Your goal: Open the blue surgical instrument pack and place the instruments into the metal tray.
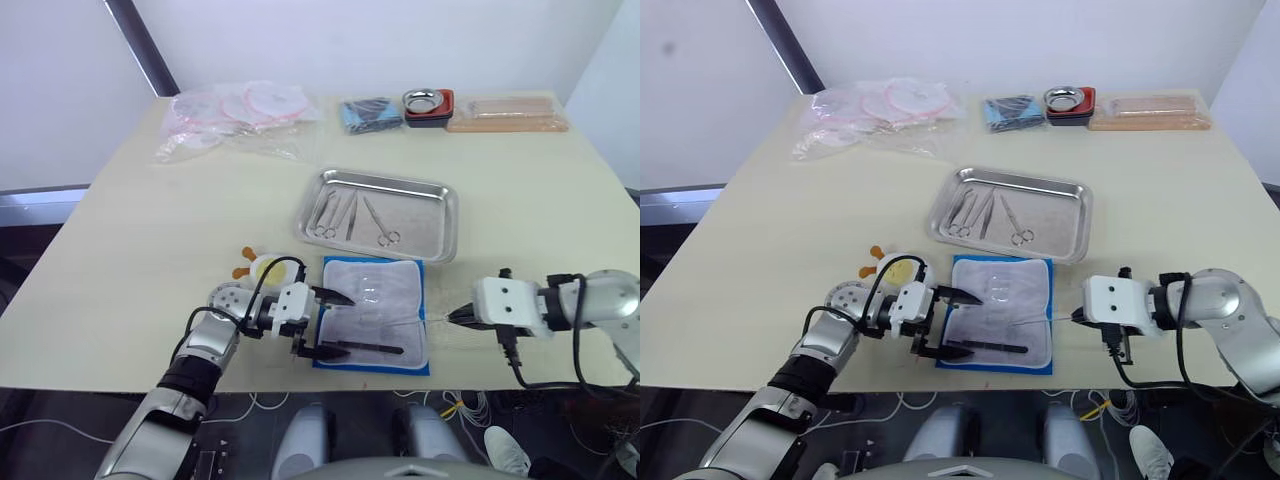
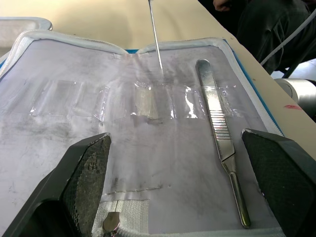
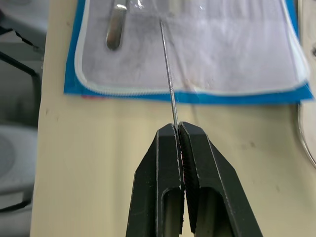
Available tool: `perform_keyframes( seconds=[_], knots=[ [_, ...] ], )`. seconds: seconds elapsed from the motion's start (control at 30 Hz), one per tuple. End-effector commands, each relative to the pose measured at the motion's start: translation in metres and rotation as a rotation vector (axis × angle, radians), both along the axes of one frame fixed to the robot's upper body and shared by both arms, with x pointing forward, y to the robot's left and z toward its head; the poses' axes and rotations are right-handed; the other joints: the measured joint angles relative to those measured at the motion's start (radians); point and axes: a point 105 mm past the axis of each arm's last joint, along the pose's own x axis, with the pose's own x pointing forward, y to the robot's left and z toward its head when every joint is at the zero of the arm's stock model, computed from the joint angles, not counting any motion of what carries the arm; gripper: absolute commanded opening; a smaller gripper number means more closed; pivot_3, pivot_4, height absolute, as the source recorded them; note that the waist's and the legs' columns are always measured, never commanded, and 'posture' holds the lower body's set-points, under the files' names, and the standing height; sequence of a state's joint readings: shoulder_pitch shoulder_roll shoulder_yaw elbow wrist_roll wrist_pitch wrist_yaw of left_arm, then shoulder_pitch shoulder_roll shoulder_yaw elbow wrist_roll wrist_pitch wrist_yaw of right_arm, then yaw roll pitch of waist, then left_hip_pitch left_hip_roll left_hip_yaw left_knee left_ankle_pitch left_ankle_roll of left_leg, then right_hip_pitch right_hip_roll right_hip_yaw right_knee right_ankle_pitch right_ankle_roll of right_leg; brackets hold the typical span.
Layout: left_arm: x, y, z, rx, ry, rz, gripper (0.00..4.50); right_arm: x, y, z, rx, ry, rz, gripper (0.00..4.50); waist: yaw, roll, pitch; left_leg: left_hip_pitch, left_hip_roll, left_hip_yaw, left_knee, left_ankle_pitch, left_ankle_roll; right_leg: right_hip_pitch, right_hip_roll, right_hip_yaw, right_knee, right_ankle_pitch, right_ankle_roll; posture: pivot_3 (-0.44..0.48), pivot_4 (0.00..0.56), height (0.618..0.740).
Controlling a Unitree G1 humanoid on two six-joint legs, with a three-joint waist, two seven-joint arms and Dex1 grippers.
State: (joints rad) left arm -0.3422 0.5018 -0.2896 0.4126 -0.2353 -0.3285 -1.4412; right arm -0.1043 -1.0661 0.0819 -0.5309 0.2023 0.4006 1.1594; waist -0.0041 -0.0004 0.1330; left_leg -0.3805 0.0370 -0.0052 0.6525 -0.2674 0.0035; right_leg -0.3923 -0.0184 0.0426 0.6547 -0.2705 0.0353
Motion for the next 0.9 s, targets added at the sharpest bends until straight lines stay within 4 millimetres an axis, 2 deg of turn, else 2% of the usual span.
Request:
perform_keyframes(
  seconds=[0.03, 0.27, 0.4, 0.5, 0.6, 0.73, 0.9],
  knots=[
    [-0.019, 0.004, -0.046, 0.15, 0.141, -0.004, 4.5, 0.003, -0.007, 0.022, 0.042, -0.055, -0.019, 0.04, 0.0, 0.0, 0.0, 0.0, 0.0, 0.0, 0.0, 0.0, 0.0, 0.0, 0.0, 0.0, 0.0, 0.0, 0.0, 0.0, 0.15, 0.74],
    [-0.025, 0.001, -0.051, 0.148, 0.153, -0.027, 4.5, 0.015, -0.007, 0.035, 0.148, -0.069, -0.115, 0.04, 0.004, 0.0, 0.0, 0.0, 0.0, 0.001, 0.0, 0.0, 0.0, 0.0, 0.0, 0.0, 0.0, 0.0, 0.0, 0.0, 0.15, 0.74],
    [-0.02, -0.002, -0.05, 0.142, 0.143, -0.021, 4.5, 0.027, 0.01, 0.039, 0.316, -0.031, -0.201, 0.04, 0.014, 0.002, -0.001, 0.0, -0.001, 0.001, 0.0, 0.0, 0.0, 0.0, 0.0, 0.001, 0.0, 0.0, 0.0, 0.0, 0.15, 0.74],
    [-0.018, -0.001, -0.048, 0.134, 0.138, 0.0, 4.5, 0.044, 0.026, 0.04, 0.431, -0.03, -0.298, 0.04, 0.018, 0.003, -0.001, 0.0, -0.001, 0.001, 0.0, 0.0, 0.0, 0.0, 0.001, 0.001, 0.0, 0.0, 0.0, 0.0, 0.15, 0.74],
    [-0.018, 0.001, -0.05, 0.142, 0.14, 0.0, 4.5, 0.06, 0.034, 0.037, 0.473, -0.043, -0.406, 0.04, 0.019, 0.004, -0.002, 0.0, -0.001, 0.0, 0.0, 0.0, 0.0, 0.0, 0.0, 0.001, 0.001, 0.0, 0.0, 0.0, 0.15, 0.74],
    [-0.021, 0.003, -0.051, 0.15, 0.146, -0.008, 4.5, 0.092, 0.048, 0.036, 0.568, -0.066, -0.582, 0.04, 0.017, 0.005, -0.003, 0.0, -0.001, 0.0, 0.0, 0.0, 0.0, 0.0, 0.001, 0.003, 0.001, 0.0, 0.0, 0.0, 0.15, 0.74],
    [-0.02, 0.002, -0.05, 0.147, 0.139, 0.0, 4.5, 0.119, 0.051, 0.029, 0.576, -0.083, -0.754, 0.04, 0.017, 0.01, -0.006, 0.0, -0.001, 0.0, 0.0, 0.0, 0.0, 0.0, 0.001, 0.003, 0.002, 0.0, -0.001, 0.0, 0.15, 0.74]
  ],
)
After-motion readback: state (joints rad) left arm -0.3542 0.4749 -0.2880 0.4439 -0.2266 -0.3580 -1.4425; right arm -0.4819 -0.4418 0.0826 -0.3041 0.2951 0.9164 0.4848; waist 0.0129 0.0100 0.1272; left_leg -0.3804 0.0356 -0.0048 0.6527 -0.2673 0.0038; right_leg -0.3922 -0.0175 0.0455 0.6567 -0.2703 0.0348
